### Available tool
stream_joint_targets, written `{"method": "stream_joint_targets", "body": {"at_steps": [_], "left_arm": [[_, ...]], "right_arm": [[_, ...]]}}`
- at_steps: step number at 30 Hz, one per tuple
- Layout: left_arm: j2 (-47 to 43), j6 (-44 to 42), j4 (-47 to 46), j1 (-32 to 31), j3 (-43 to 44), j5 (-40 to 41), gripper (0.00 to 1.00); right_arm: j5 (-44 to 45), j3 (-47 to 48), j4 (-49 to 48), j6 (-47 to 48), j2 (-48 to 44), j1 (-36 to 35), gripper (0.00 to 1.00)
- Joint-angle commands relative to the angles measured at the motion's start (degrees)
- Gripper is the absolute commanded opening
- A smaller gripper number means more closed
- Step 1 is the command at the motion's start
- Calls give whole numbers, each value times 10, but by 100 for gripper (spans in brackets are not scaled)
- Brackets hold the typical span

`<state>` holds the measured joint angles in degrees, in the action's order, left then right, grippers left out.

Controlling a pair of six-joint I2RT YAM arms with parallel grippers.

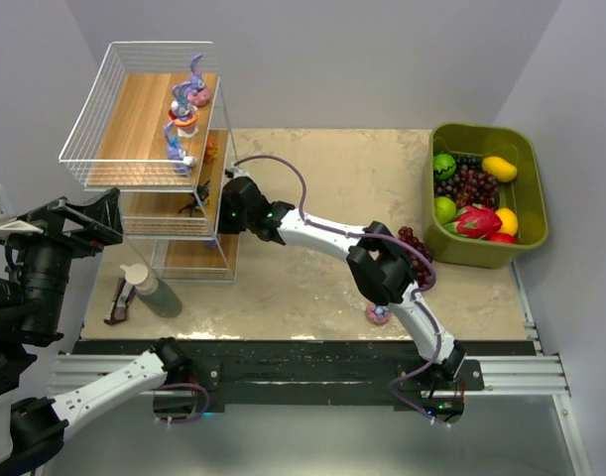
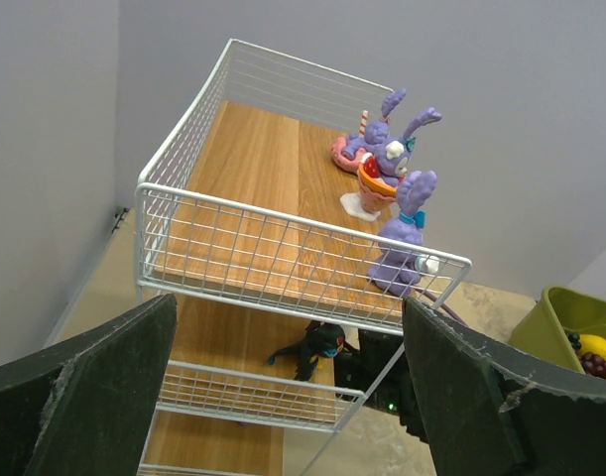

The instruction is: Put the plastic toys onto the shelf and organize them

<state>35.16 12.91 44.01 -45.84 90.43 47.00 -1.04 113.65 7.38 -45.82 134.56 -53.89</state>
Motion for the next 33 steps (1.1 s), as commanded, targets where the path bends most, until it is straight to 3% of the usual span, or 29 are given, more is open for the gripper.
{"method": "stream_joint_targets", "body": {"at_steps": [1, 14, 33], "left_arm": [[-3, 4, -6, -3, 4, 10, 100], [0, 2, -6, -2, 6, 12, 99], [-3, -2, -2, -3, 7, 20, 99]], "right_arm": [[105, -25, -61, 18, -81, -4, 0], [190, -60, -125, -27, -96, -5, 0], [145, -87, -143, -140, -76, 13, 0]]}}
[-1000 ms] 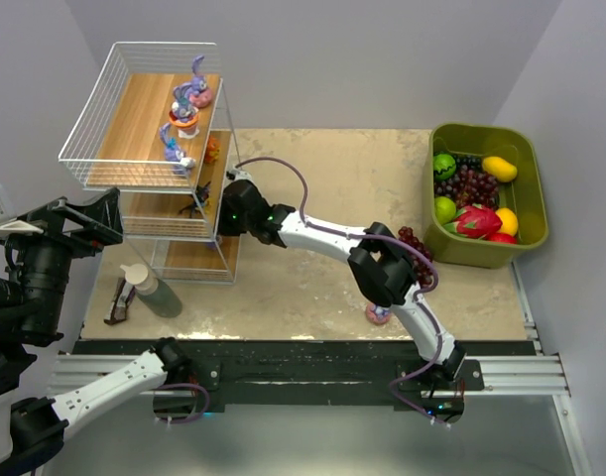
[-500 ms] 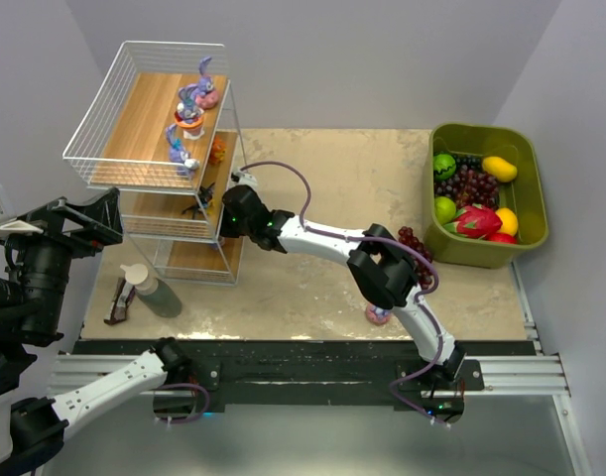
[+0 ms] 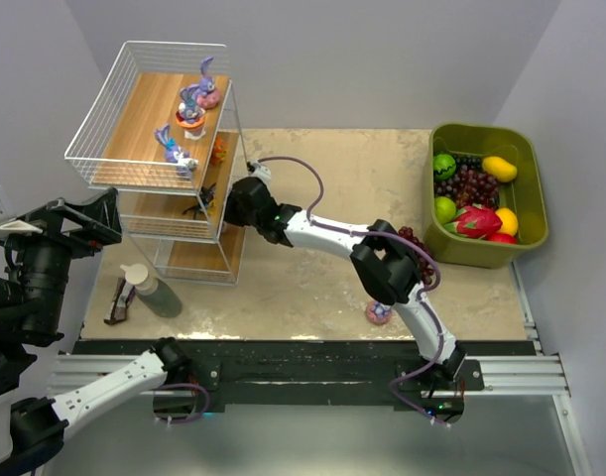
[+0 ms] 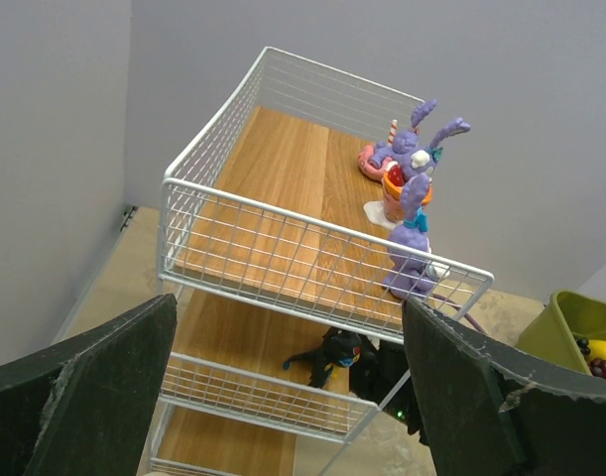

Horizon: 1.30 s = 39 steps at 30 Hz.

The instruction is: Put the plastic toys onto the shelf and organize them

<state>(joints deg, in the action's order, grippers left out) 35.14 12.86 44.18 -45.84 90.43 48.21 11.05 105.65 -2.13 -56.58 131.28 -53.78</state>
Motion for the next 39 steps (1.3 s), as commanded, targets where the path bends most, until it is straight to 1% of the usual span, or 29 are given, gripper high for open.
{"method": "stream_joint_targets", "body": {"at_steps": [1, 15, 25, 39], "left_arm": [[-2, -1, -3, -2, 7, 7, 100], [-2, -1, -4, -2, 6, 9, 100], [-2, -2, -6, -2, 4, 9, 100], [0, -5, -8, -2, 6, 10, 100]], "right_arm": [[23, -8, -48, -31, -43, 12, 0], [45, 2, -17, -31, -52, 12, 0], [70, 22, 38, -49, -45, 6, 0], [71, 49, 56, -64, -32, -8, 0]]}}
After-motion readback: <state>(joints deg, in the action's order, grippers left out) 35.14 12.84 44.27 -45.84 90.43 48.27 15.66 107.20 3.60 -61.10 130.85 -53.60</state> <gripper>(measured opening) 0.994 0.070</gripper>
